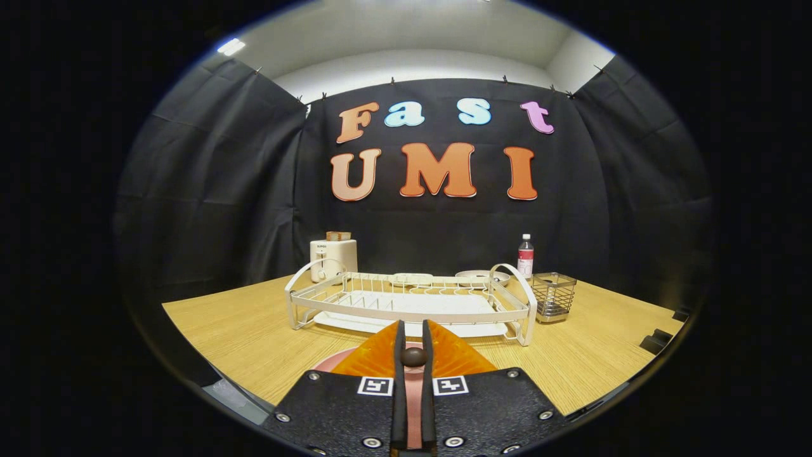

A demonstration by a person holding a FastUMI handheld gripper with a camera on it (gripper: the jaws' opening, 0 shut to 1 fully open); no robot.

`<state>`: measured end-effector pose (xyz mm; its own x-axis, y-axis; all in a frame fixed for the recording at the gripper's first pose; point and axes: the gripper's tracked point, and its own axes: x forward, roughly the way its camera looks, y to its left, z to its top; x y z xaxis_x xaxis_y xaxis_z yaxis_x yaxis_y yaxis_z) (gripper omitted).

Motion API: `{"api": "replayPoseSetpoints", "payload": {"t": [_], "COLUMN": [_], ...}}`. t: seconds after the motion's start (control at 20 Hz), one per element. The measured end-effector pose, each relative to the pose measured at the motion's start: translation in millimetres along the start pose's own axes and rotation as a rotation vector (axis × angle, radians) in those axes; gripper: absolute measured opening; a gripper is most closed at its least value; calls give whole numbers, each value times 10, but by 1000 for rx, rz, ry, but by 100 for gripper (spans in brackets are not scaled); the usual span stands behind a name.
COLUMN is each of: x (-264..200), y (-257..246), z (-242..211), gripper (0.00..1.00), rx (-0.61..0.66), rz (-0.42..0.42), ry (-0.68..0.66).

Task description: Take the plate from the dish rack, then take the spoon from the basket and place it into the plate.

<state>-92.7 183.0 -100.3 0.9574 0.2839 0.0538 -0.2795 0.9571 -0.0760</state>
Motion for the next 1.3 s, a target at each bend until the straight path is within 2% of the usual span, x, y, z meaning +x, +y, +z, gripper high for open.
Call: {"api": "replayPoseSetpoints", "payload": {"t": [0.25, 0.4, 0.75, 0.85, 1.3], "x": [-12, -4, -23, -13, 59], "y": [47, 48, -119, -198, -896], "z": [-211, -240, -100, -54, 284], "gripper": [19, 21, 94, 97, 97], "rx": [13, -3, -12, -9, -58], "rz": [0, -3, -30, -40, -94], "ry": [77, 93, 75, 74, 63]}}
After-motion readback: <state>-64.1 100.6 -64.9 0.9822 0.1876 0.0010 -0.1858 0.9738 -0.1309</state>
